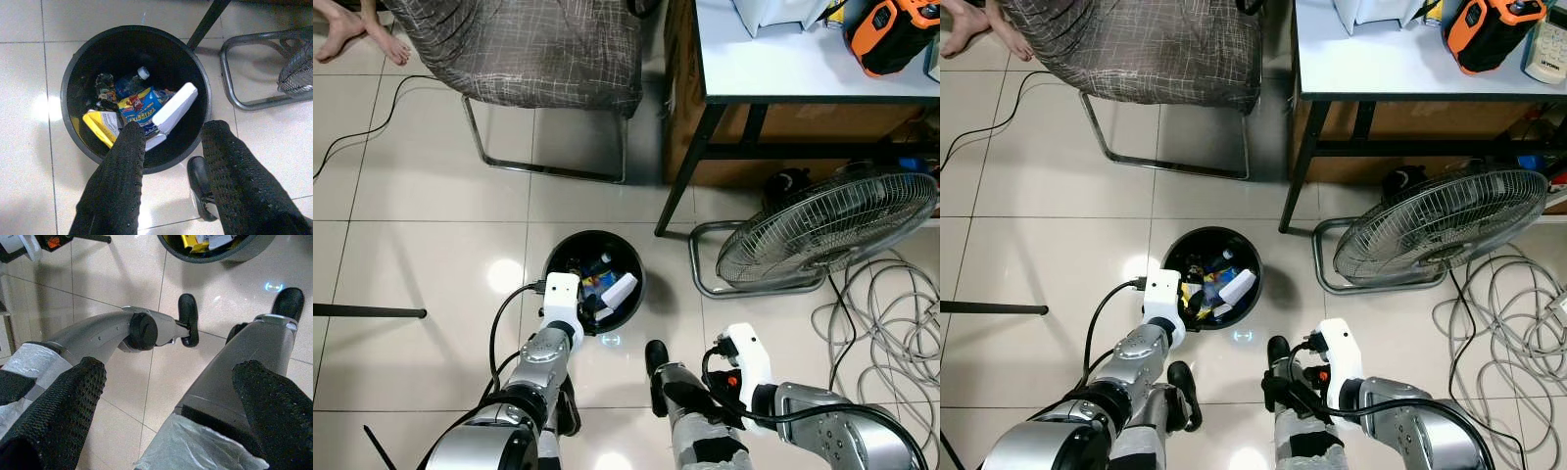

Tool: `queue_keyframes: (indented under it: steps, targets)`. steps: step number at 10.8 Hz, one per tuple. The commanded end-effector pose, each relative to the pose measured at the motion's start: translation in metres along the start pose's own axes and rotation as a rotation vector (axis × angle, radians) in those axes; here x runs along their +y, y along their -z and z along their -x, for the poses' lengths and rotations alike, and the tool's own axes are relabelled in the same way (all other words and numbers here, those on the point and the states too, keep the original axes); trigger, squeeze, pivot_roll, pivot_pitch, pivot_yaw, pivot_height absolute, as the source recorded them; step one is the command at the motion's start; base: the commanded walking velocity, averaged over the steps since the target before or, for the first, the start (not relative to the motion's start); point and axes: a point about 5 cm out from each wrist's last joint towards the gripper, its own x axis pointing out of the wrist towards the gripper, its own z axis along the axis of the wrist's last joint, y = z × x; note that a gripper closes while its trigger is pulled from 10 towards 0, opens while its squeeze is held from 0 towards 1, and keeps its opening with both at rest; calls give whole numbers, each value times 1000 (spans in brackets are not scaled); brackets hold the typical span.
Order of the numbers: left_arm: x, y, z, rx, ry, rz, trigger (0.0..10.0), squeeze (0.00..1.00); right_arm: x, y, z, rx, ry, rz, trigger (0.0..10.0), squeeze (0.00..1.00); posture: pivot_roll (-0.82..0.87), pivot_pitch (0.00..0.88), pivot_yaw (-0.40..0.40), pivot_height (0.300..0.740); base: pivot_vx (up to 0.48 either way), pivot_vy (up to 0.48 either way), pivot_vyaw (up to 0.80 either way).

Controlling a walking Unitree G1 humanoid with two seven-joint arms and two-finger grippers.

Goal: Picking trash to rubbish bin

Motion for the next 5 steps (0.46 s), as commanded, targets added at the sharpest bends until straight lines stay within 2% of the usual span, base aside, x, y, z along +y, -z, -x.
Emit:
queue_keyframes:
  steps: [1, 5]
  targets:
    - [1, 18, 6, 54, -6, -6, 10000, 1000, -3, 9, -3, 26, 11, -24, 10000, 0, -315, 432, -23, 740, 0, 0, 0]
    - [15, 21, 10, 40, -11, -27, 10000, 1000, -4, -3, -16, -2, 14, -2, 10000, 0, -268, 381, -11, 740, 0, 0, 0]
